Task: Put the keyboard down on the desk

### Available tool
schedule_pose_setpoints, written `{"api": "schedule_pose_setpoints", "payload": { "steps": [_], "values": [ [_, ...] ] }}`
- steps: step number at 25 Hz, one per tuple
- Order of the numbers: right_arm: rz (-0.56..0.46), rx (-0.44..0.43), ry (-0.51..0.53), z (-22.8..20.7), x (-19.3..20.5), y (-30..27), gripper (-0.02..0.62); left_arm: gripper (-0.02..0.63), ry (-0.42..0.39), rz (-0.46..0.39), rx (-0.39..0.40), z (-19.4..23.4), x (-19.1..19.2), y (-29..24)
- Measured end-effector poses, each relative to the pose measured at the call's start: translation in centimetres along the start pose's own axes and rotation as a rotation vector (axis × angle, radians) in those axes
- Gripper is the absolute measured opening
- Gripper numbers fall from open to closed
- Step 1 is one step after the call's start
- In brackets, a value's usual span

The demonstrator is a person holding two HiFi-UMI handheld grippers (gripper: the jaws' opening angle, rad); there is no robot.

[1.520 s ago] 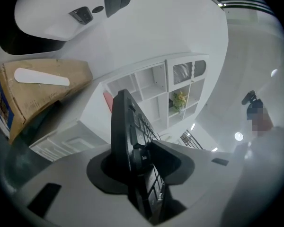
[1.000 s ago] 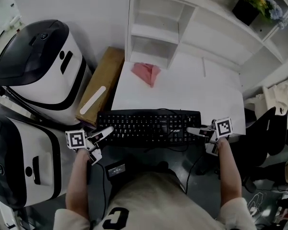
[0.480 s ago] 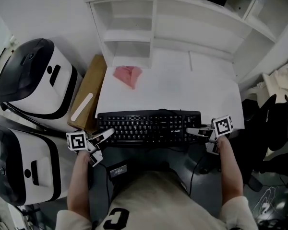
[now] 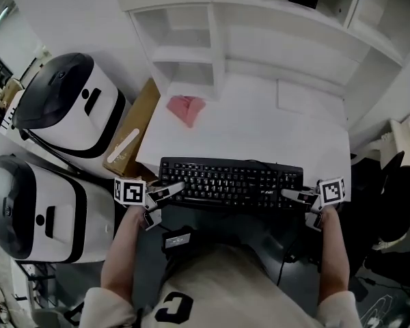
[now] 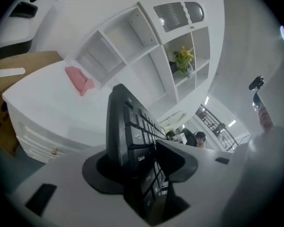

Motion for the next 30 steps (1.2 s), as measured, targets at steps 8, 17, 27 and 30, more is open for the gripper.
{"api": "schedule_pose_setpoints", "payload": {
  "steps": [8, 17, 27, 30],
  "values": [
    [-0.027, 0.031, 0.024, 0.0, 0.3, 0.3, 0.227, 0.176, 0.029, 0.003, 0.0, -0.6, -0.5, 0.2],
    [-0.141, 0.064, 0.01, -0.1, 1.2, 2.6, 0.222, 0.175, 0.019, 0.074, 0.026, 0.2, -2.1, -3.0],
    [-0.191, 0.173, -0.013, 0.3, 0.1, 4.6, 0.224, 0.183, 0.01, 0.116, 0.139, 1.8, -4.7, -7.2],
    [-0.141, 0.15, 0.058, 1.3, 0.6, 3.0, 0.221, 0.179, -0.029, 0.025, 0.113, 1.5, -2.8, -3.7]
  ]
}}
Point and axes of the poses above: the fingertips, and each gripper's own axes: y backward along the fingers, z to its left, x out of its underside, the point moved 8 cm from there along y, backward along the fingers, and after that the axes turned 3 degrees about -z, right-handed, at the moved point
